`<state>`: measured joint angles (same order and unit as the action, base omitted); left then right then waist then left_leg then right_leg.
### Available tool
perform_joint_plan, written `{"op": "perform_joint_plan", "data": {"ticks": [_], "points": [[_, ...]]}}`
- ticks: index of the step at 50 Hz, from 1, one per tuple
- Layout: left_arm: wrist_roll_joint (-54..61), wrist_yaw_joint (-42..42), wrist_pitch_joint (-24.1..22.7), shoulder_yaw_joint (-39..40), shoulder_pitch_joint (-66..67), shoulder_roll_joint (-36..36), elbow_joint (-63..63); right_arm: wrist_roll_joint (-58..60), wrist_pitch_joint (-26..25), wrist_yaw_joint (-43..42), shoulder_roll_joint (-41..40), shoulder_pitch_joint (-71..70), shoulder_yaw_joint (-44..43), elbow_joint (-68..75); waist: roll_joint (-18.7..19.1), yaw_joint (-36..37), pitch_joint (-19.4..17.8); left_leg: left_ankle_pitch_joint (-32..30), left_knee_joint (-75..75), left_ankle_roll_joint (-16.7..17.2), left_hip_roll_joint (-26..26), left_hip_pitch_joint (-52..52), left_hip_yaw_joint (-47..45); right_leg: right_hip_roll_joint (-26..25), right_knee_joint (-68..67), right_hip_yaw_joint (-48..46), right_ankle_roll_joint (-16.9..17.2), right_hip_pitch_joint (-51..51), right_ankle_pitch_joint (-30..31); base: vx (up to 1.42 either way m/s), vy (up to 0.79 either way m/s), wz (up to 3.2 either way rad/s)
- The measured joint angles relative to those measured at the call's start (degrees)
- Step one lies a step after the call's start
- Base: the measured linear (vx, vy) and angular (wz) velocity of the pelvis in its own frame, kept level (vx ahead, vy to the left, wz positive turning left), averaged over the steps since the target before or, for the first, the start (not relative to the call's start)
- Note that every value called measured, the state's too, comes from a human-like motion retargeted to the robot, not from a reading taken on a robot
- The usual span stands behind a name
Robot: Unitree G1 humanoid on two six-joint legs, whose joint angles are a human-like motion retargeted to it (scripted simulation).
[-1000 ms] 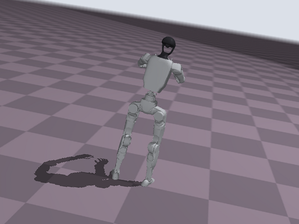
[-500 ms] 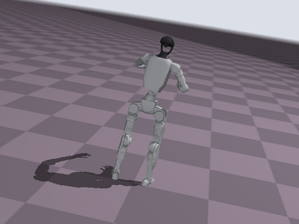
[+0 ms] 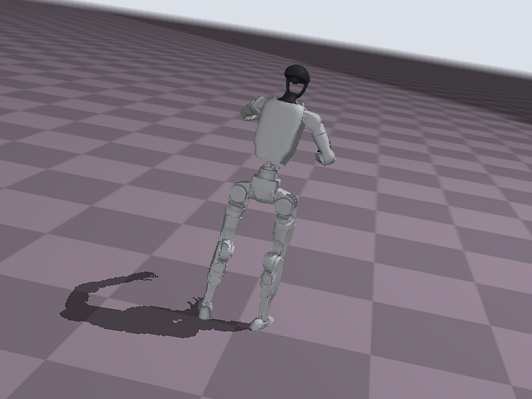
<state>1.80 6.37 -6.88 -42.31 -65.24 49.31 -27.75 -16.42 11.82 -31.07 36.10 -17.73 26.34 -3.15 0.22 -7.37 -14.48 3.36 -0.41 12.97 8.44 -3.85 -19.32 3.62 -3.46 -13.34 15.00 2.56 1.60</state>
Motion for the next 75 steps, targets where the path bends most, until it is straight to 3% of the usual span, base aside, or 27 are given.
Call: {"op": "perform_joint_plan", "data": {"ticks": [4, 8, 15, 18, 22, 25, 29, 34, 37, 40, 45, 50, 55, 60, 65, 67, 68, 69, 75], "points": [[-1.17, -0.49, -0.39, -0.91, 0.85, -0.2, 0.97, 0.05, 1.53, 0.14, 0.2, 2.37, -2.23, -2.04, 0.28, 0.54, 0.04, -0.39, -0.57, -0.15, 0.15, 0.28, -0.07, -0.23, -0.19, -0.06, 0.0, 0.7, 0.26, 0.0, 0.0, 0.0], [-2.17, -2.03, 0.29, -2.41, 0.99, -3.25, -1.78, 1.76, -0.07, -3.7, -2.24, -13.65, 1.06, 2.89, 1.3, 2.69, 0.59, -0.34, -0.43, -0.56, 0.01, 0.18, -0.99, -0.26, 0.02, 1.0, 0.0, 0.97, 0.82, -0.04, 0.0, -0.18], [-3.63, -3.66, -0.36, -6.86, -1.01, -8.89, -10.29, -2.12, -5.7, -6.66, -14.58, -50.33, 5.68, 40.76, 3.14, 6.98, 1.09, 0.46, 1.58, -0.33, 0.68, 0.06, -3.3, -1.25, 1.99, 3.27, 0.0, 0.32, 2.5, -0.05, -0.03, -0.3], [-3.51, -3.57, -1.04, -8.13, -1.58, -9.92, -12.57, -3.03, -7.85, -5.64, -16.76, -57.14, 6.34, 52.63, 3.05, 7.41, 1.25, 0.53, 2.02, 0.0, 1.01, 0.12, -3.52, -1.67, 2.93, 3.39, 0.0, -0.15, 3.04, 0.0, 0.0, 0.0], [-3.95, -2.25, -0.9, -7.83, -1.51, -8.81, -12.71, -6.05, -5.77, -6.65, -14.74, -51.56, 8.08, 44.67, 1.88, 5.45, 0.8, 0.33, 1.75, 0.14, 0.69, -0.06, -2.53, -1.26, 3.29, 2.53, 0.0, -0.96, 2.86, 0.01, 0.01, 0.2], [-4.35, -0.71, 0.04, -6.12, -0.43, -7.6, -11.15, -7.53, -2.18, -7.89, -9.55, -36.67, 8.52, 24.26, 0.56, 3.01, 0.55, 0.01, 1.06, -0.07, 0.0, -0.15, -1.0, -0.35, 2.64, 1.22, 0.0, -1.29, 2.01, 0.03, 0.04, 0.46], [-5.06, -0.06, 0.5, -3.55, 0.77, -5.62, -7.75, -7.35, 0.97, -2.78, -3.24, -11.86, 4.01, 2.78, -1.2, 0.09, 0.09, -0.56, -0.01, -0.12, -0.41, 0.19, 1.22, 0.45, 0.77, -0.86, 0.0, -0.81, 0.53, 0.02, 0.01, 0.5], [-6.17, -0.1, -0.2, -3.67, 0.91, -3.48, -4.88, -7.64, 2.77, 2.23, -1.45, 4.53, -1.57, -2.94, -2.01, -0.71, 0.01, -1.12, -1.29, -0.37, 0.05, 0.35, 2.33, 0.21, -1.35, -2.05, 0.0, 0.37, -0.48, 0.0, -0.02, 0.17], [-6.72, -0.54, -0.04, -4.76, 0.65, -3.87, -4.96, -4.45, 1.96, -0.23, -1.03, -0.49, -0.19, -1.37, -1.67, 1.03, 0.46, -0.96, -1.33, -1.17, 0.05, 0.05, 1.77, 0.16, -1.78, -1.34, 0.0, 0.66, -0.47, -0.02, 0.0, -0.17], [-7.35, -1.12, 0.11, -5.61, 0.1, -5.13, -6.22, -1.2, 0.13, -3.48, -1.79, -16.13, 5.2, 4.98, -0.7, 3.68, 0.69, -0.32, -0.34, -1.77, 0.09, -0.28, 0.38, -0.05, -1.36, 0.26, 0.0, 0.52, -0.01, -0.05, -0.01, -0.46], [-8.52, -1.33, -0.54, -8.1, -1.39, -7.19, -9.79, -8.51, -1.04, -6.62, -10.88, -44.13, 11.06, 29.39, 1.46, 7.98, 1.06, 1.07, 2.63, -1.27, 1.19, -0.14, -2.38, -1.45, 1.04, 2.97, 0.0, -0.21, 1.58, -0.05, -0.05, -0.51], [-7.91, -2.5, -1.38, -9.64, -2.12, -7.19, -12.42, -12.83, -3.67, -5.72, -17.69, -56.26, 8.01, 48.83, 1.93, 9.11, 1.65, 1.51, 3.93, -0.46, 2.13, -0.06, -3.51, -2.67, 3.45, 3.83, 0.0, -1.23, 2.92, -0.01, -0.04, -0.17], [-5.73, -1.76, -1.07, -7.43, -1.23, -4.22, -11.15, -7.8, -2.66, -7.27, -14.92, -47.14, 10.17, 39.37, 0.31, 6.72, 1.22, 1.46, 3.32, -1.1, 1.2, -0.92, -3.0, -1.64, 3.46, 3.52, 0.0, -2.19, 2.49, 0.03, 0.04, 0.09], [-5.53, 0.15, 0.0, -4.46, 0.22, -1.46, -6.1, -2.03, -0.62, -8.54, -5.21, -19.35, 8.52, 13.47, -1.49, 5.08, -0.44, 1.82, 3.26, -2.59, -0.21, -1.64, -1.82, 0.37, 0.31, 2.94, 0.0, -2.01, 0.37, 0.04, 0.06, 0.16], [-6.58, 0.43, -0.83, -4.21, 0.64, 0.42, -0.98, -0.98, 2.23, -1.85, -0.6, 6.03, 2.05, 2.76, -1.83, 5.54, -1.67, 1.97, 3.54, -2.82, 0.3, -1.42, -1.41, 0.19, -2.81, 2.52, 0.0, -0.51, -1.03, 0.0, 0.0, 0.0], [-8.32, -0.97, -0.89, -4.12, 1.05, 0.33, -0.45, 15.22, -2.99, 3.25, 2.89, 6.49, 1.31, 3.39, -1.66, 5.99, -1.39, 1.95, 3.57, -3.02, 0.55, -1.24, -1.56, -0.07, -3.37, 2.63, 0.0, 0.06, -1.1, 0.0, 0.0, 0.0], [-7.29, -0.36, -1.01, -4.12, 1.34, 0.14, -0.28, 6.07, 0.81, -0.73, 0.92, 6.69, 0.91, 1.24, -1.36, 6.06, -1.26, 1.89, 3.49, -2.79, 0.68, -1.3, -1.63, -0.22, -3.4, 2.63, 0.0, 0.08, -1.05, 0.0, 0.0, 0.0], [-6.94, -0.34, -0.94, -4.26, 1.6, -0.21, -0.4, 4.05, 1.89, -2.75, 0.46, 4.91, 1.02, 0.28, -1.15, 6.28, -0.94, 1.87, 3.45, -2.75, 0.73, -1.32, -1.79, -0.31, -3.3, 2.77, 0.0, 0.13, -0.92, 0.0, 0.0, 0.0], [-6.4, -2.89, 0.33, -4.85, 1.49, -3.47, -4.91, 7.52, -2.61, -3.95, -3.72, -27.23, 7.05, 8.82, 0.96, 7.17, 0.48, 2.17, 3.91, -2.99, 0.32, -1.43, -3.31, -0.16, -1.78, 4.54, 0.0, -0.11, 0.33, -0.02, 0.03, -0.18]]}}
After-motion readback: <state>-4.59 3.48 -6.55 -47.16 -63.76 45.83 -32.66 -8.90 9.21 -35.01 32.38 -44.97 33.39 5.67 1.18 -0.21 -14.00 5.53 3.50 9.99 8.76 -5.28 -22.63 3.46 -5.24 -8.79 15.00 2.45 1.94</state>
